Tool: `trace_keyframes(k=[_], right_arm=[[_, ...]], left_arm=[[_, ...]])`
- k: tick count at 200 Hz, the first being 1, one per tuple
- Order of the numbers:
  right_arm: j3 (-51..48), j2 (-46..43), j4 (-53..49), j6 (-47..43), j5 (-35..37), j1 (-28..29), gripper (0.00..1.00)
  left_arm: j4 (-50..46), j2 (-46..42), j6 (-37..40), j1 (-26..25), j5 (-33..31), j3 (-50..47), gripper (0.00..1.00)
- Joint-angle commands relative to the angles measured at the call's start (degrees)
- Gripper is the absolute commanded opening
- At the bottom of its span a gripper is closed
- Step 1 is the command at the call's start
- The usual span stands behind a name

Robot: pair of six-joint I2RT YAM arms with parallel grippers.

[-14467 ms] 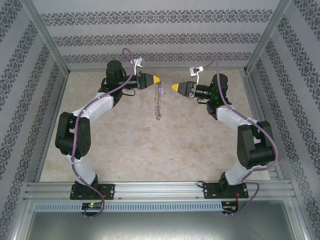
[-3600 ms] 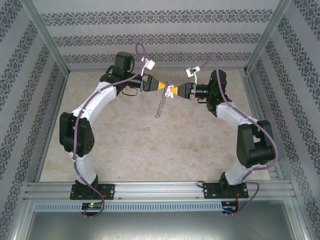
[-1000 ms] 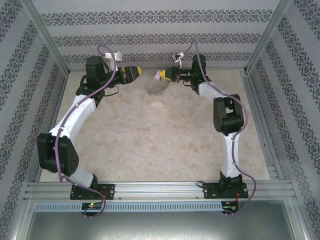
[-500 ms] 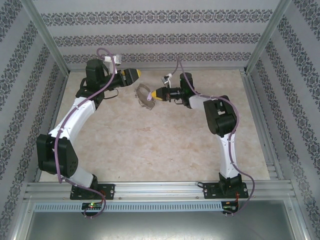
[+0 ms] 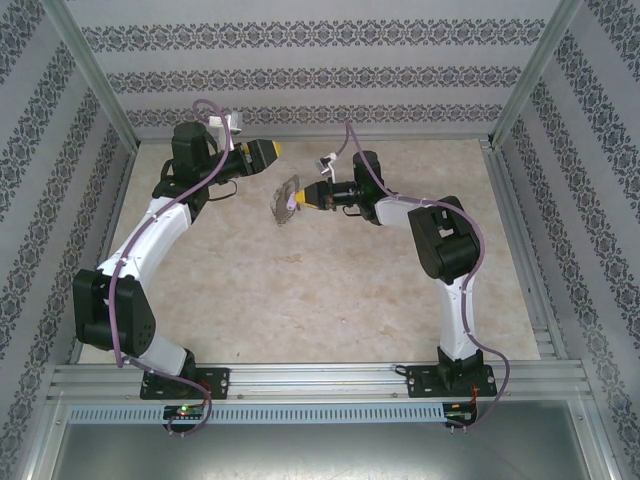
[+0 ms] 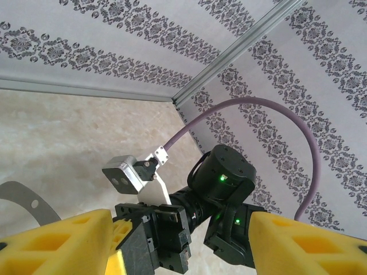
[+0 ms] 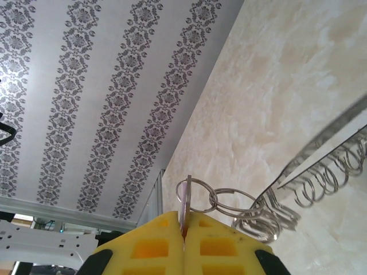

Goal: Put the keys on the keyring

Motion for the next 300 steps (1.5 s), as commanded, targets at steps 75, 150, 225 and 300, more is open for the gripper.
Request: trace_keyframes(k=[75, 150, 225, 300], right_arm=[[-8.03, -2.5, 2.74, -2.49, 0.59, -0.3, 0.0], [-13.04, -2.05, 2.98, -2.49, 1.91, -2.2, 0.0], [-19.23, -3.08, 3.24, -2.58, 5.26, -5.0, 0.2], [-26.02, -10.51, 1.92, -3.41, 9.82, -8.68, 0.36]], left_arm=[[1.73, -0.78, 0.12, 0.65, 1.75, 0.3, 0.65], [1.93, -0.16, -0.26, 0.65, 1.92, 0.49, 0.65], [3.22, 0.85, -1.64, 0.58, 2.0, 0.4, 0.65], [3.41, 1.08, -1.93, 0.59, 2.06, 0.57, 0.66]])
